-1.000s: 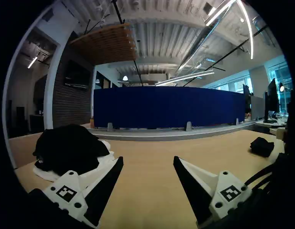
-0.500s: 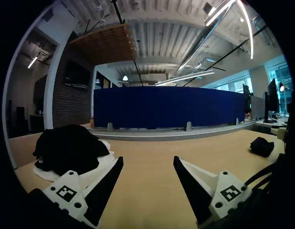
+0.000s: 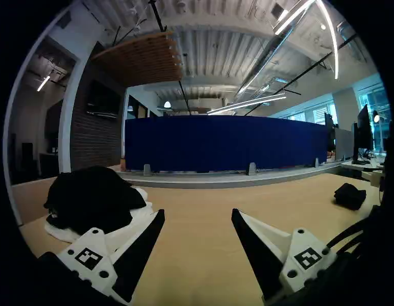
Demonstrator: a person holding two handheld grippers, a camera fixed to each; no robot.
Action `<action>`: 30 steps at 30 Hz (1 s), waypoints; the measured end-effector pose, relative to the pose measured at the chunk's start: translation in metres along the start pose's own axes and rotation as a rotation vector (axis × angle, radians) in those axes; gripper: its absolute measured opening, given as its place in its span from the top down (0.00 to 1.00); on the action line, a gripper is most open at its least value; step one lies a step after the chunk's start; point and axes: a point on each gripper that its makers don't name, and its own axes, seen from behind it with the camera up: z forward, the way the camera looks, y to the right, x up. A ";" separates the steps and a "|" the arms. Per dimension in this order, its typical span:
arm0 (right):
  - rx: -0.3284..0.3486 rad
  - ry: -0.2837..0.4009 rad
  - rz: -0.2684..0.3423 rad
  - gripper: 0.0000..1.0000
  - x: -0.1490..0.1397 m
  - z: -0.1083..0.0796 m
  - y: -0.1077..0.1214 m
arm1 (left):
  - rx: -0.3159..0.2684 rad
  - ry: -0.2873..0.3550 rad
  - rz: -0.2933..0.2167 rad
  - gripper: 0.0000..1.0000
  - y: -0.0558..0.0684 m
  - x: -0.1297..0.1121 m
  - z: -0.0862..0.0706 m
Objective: Fold towel
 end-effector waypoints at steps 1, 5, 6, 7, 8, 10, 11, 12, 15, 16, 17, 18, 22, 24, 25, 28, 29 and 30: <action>0.000 0.000 0.000 0.00 0.000 0.000 0.000 | 0.000 0.000 0.000 0.03 0.000 0.000 0.000; 0.000 0.000 0.000 0.00 0.000 0.000 -0.001 | 0.000 0.000 0.000 0.03 0.000 0.000 -0.001; 0.000 0.000 0.000 0.00 0.001 0.000 -0.001 | 0.000 0.000 0.000 0.03 0.000 0.000 -0.001; 0.000 0.000 0.000 0.00 0.001 0.000 -0.001 | 0.000 0.000 0.000 0.03 0.000 0.000 -0.001; 0.000 0.000 0.000 0.00 0.001 0.000 -0.001 | 0.000 0.000 0.000 0.03 0.000 -0.001 -0.001; 0.000 0.000 0.000 0.00 0.001 0.000 -0.001 | 0.000 0.000 0.000 0.03 0.000 -0.001 -0.001; 0.000 0.000 0.000 0.00 0.001 0.000 -0.001 | 0.000 0.000 0.000 0.03 0.000 -0.001 -0.002; 0.000 0.000 0.000 0.00 0.001 -0.001 -0.001 | 0.000 0.000 0.000 0.03 0.000 -0.001 -0.002; 0.000 0.000 0.001 0.00 0.001 -0.002 -0.001 | -0.001 0.000 0.000 0.03 -0.001 0.000 -0.001; 0.000 0.000 0.000 0.00 0.001 -0.003 -0.001 | -0.001 0.000 0.000 0.03 -0.001 0.000 -0.001; 0.000 0.000 0.000 0.00 0.001 -0.003 -0.001 | -0.001 0.000 0.000 0.03 -0.001 0.000 -0.001; 0.000 0.000 0.000 0.00 0.001 -0.004 -0.001 | -0.001 0.000 0.000 0.03 -0.001 0.000 -0.001; 0.000 0.000 0.000 0.00 0.001 -0.005 -0.001 | -0.001 0.000 0.000 0.03 -0.002 0.000 -0.002; 0.000 0.000 0.000 0.00 0.001 -0.005 -0.001 | -0.001 0.000 -0.001 0.03 -0.002 0.001 -0.003; 0.000 0.000 0.000 0.00 0.001 -0.005 -0.001 | -0.001 0.000 -0.001 0.03 -0.002 0.001 -0.003; 0.000 0.000 0.000 0.00 0.000 -0.005 -0.001 | -0.001 0.000 -0.001 0.02 -0.002 0.001 -0.004; 0.000 0.000 0.000 0.00 0.000 -0.005 -0.001 | -0.001 0.000 -0.001 0.02 -0.002 0.002 -0.004; 0.000 0.001 0.000 0.00 -0.001 -0.005 -0.001 | -0.002 0.000 -0.002 0.03 -0.003 0.002 -0.004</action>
